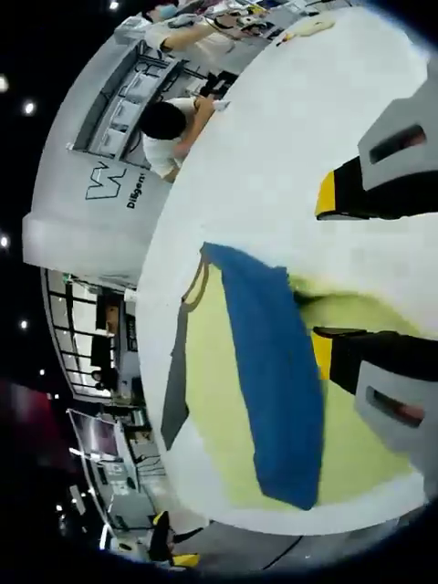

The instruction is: Fold the garment on the visible template until the final outline fits inside the template.

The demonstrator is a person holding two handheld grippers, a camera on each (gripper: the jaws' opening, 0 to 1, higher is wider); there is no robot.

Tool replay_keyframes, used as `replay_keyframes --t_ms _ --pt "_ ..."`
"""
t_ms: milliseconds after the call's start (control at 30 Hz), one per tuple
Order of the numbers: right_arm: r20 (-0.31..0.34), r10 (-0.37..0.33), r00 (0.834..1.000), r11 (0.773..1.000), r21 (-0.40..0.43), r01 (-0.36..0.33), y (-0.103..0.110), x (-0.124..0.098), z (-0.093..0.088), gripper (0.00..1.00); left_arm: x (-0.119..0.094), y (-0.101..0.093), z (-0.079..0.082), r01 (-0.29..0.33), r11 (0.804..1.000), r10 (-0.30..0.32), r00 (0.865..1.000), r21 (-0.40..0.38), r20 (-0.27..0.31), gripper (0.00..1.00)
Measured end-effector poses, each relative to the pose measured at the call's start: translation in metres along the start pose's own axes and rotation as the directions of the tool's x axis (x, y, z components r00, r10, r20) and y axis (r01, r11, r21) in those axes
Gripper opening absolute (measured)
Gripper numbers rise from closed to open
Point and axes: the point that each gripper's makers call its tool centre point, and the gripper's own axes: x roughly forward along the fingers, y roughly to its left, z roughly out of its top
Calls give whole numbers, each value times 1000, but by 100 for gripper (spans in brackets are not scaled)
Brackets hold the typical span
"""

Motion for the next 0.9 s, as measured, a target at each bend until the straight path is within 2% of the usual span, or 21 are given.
replay_keyframes --t_ms 133,200,267,333,433,467,500,533,600,667,767,800,867,900 --pt "-32 12 999 1000 -18 -12 5 8 -11 56 0 0 -1 -1 1000 1 1000 5 -10 99" --pt "-61 19 998 999 -49 -22 11 10 -23 56 0 -1 -1 2 1000 -1 1000 6 -17 99" --pt "-141 28 990 995 -96 -42 17 15 -52 58 0 -4 -1 7 1000 -7 1000 8 -17 99" --pt "-237 36 971 983 -165 -77 16 12 -86 61 1 -4 -3 12 1000 -12 1000 18 -24 99" --pt "-291 55 955 977 -180 -111 17 7 -103 67 1 -5 -4 15 1000 -14 1000 22 -26 99" --pt "-387 70 919 964 -213 -163 20 -6 -136 69 1 -6 -4 16 1000 -15 1000 20 -22 99" --pt "-419 88 904 955 -221 -196 21 -11 -145 70 1 -6 -5 14 1000 -14 1000 18 -21 99" --pt "-489 129 863 944 -205 -257 22 -22 -161 70 0 -7 -5 16 1000 -15 1000 13 -17 99" --pt "-597 117 793 937 -197 -287 12 -46 -187 66 -1 -7 -11 20 1000 -20 999 13 -25 99" --pt "-634 111 765 927 -211 -310 5 -61 -198 62 0 -5 -13 21 1000 -21 999 10 -26 99" --pt "-667 130 734 930 -174 -323 5 -75 -206 63 2 -3 -18 29 1000 -29 999 3 -24 99" --pt "-715 96 693 918 -207 -340 3 -83 -219 62 3 -2 -18 32 999 -32 999 2 -23 99" --pt "-725 101 681 917 -198 -347 4 -83 -228 60 4 -7 -18 46 999 -46 999 3 -19 99" --pt "-707 85 702 919 -216 -329 3 -79 -230 60 3 -9 -19 48 999 -48 999 8 -22 99"
